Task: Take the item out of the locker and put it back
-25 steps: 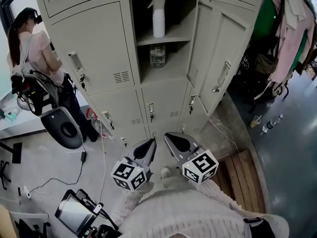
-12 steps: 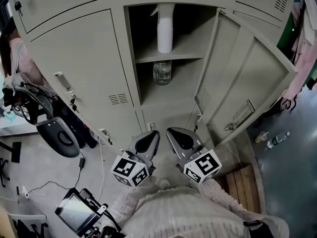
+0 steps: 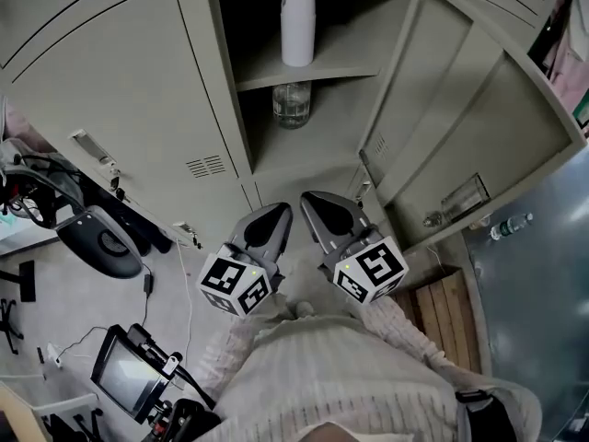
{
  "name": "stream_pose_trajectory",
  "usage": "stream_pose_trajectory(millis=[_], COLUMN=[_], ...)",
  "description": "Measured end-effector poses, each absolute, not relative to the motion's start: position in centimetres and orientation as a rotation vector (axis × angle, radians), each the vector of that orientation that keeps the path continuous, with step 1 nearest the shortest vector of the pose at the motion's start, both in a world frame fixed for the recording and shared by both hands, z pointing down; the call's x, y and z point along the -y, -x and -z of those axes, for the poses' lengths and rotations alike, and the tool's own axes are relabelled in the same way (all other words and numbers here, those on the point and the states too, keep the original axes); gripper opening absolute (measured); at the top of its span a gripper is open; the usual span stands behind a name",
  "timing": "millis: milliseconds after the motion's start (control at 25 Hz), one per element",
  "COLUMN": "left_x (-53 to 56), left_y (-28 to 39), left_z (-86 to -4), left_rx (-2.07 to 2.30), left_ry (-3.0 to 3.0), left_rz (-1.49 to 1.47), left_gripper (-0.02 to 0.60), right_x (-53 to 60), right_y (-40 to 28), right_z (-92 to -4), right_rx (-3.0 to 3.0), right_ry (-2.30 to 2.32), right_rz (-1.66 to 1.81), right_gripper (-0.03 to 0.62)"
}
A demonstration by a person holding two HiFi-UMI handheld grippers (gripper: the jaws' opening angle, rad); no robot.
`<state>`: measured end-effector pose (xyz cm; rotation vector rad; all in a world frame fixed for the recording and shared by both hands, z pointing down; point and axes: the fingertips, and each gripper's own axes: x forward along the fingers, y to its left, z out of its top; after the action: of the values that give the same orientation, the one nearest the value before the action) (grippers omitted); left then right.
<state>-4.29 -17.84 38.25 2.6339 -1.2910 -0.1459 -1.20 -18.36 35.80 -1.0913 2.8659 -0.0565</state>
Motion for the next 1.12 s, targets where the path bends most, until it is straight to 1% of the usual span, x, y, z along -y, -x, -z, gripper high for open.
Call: stream_pose_trajectory(millis=[200,480,600,760,880,1000,1120], left_x=[20.3,22.1,22.2,22.9,23.4,23.7,23.9], left_y=[5.7,5.4,5.3,5.6,6.0,6.2,6.1], left_z=[-37.6,-37.3,-37.3,-36.7,-36.4,-36.1,-36.0], left_rx=[1.394,1.404,1.387,1.393,1.407,1.413,1.409], left_ry=[-2.621,-2.64,-2.657,-2.671,-2.668,-2.666,-2.666], left_rz=[0.161,0.143,0.13,0.142,0.156,0.171,0.185], left_gripper=[0.008,0.006,0.007,0.006,0.008,0.008,0.006], right_x=[21.3,24.7,26.1,28.7,30.8,32.8,34.5], right_y=[0.7,0.9,1.4,1.8,1.7,2.1,2.4], right_z=[-35.7,-35.9,-35.8,-35.3,-34.8,-34.2,-33.9], right_rx=[-2.834,-2.824,-2.825,-2.818,-2.805,-2.803,-2.815], right_ry=[1.175,1.263,1.27,1.287,1.323,1.334,1.357], right_rz=[0.043,0.026,0.012,-0.014,-0.031,-0.052,-0.074], right_gripper=[0.0,0.003,0.039,0.044,0.087,0.105,0.154])
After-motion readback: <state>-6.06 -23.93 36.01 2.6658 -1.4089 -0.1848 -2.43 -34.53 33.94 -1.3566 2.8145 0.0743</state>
